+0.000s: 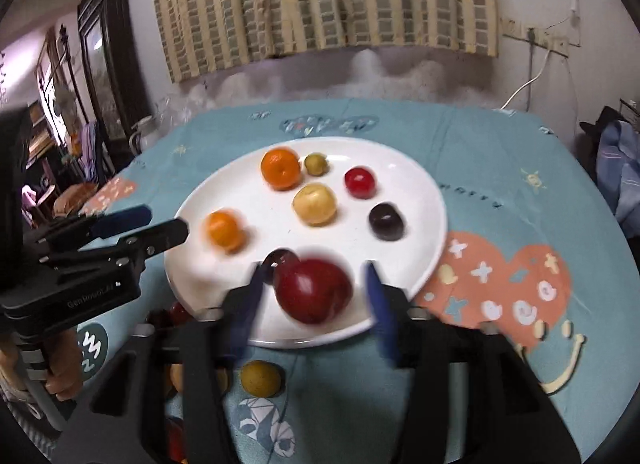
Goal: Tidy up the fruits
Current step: 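Carry both fruits onto the white plate and open both tools, then grasp another mandarin orange with the left tool while the right tool grasps an orange-yellow fruit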
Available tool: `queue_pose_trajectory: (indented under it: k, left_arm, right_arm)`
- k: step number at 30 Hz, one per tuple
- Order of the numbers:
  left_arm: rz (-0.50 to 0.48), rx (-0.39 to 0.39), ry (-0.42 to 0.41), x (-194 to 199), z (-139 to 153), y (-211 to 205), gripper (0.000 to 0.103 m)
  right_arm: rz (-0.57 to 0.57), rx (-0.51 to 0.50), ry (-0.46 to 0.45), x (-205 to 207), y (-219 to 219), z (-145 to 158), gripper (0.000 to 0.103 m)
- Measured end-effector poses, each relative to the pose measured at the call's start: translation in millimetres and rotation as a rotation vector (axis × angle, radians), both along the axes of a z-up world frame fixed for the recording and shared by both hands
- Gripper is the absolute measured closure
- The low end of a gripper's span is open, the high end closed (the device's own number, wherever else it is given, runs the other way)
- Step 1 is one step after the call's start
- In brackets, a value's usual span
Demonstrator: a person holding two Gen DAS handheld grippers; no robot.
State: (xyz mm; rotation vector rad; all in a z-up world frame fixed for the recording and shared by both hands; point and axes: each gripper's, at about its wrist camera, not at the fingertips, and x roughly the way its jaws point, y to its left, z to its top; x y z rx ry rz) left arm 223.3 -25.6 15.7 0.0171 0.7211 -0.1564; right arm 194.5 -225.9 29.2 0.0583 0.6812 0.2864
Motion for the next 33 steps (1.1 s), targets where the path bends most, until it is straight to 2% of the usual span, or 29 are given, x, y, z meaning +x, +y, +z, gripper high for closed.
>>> queue_pose_trajectory:
  k: [2, 5, 7, 10, 11, 15, 20, 21, 23, 31, 33]
  left_arm:
    - [-0.004, -0.039, 0.008, -1.5, 3.4, 3.7, 0.045]
    - [0.016, -0.021, -0.008, -14.3, 9.2, 9.2, 0.04]
    - [0.023, -0.023, -0.016, -26.1, 11.9, 14.9, 0.037]
    - [0.041, -0.04, -0.009, -47.1, 12.4, 26.1, 0.037]
    - [0.046, -0.038, -0.005, -54.2, 10.8, 27.8, 0.037]
    - [0.052, -0.026, 0.02, -87.1, -0.5, 29.3, 0.037]
    - [0.003, 0.006, 0.004, -115.7, -7.4, 15.0, 0.035]
    - [-0.008, 0.007, -0.002, -117.0, -7.7, 11.4, 0.03]
    - [-0.035, 0.03, -0.022, -120.5, -9.1, 1.9, 0.027]
    - [-0.053, 0.119, 0.039, -104.1, -35.7, -16.6, 0.027]
    - [-0.051, 0.126, 0.043, -101.6, -39.3, -15.3, 0.022]
  right_arm:
    - [0.0, 0.018, -0.038, -5.4, -2.4, 10.2, 0.026]
    - [-0.013, 0.023, -0.082, -20.4, -5.4, 28.2, 0.026]
    - [-0.005, 0.071, -0.098, -36.2, -12.1, 43.4, 0.025]
    - [0.004, 0.111, -0.107, -59.0, -15.6, 52.6, 0.009]
    - [0.006, 0.11, -0.109, -66.3, -14.8, 53.3, 0.006]
    - [0.005, 0.088, -0.113, -97.1, -12.9, 44.7, 0.006]
    - [0.018, 0.081, -0.06, -112.1, -12.6, 27.1, 0.006]
    - [0.021, 0.081, -0.055, -111.2, -12.0, 26.4, 0.006]
    - [0.022, 0.077, -0.059, -111.2, -11.0, 26.5, 0.006]
    - [0.02, 0.068, -0.049, -109.5, -10.2, 23.4, 0.006]
    - [0.021, 0.063, -0.047, -109.7, -9.3, 22.8, 0.006]
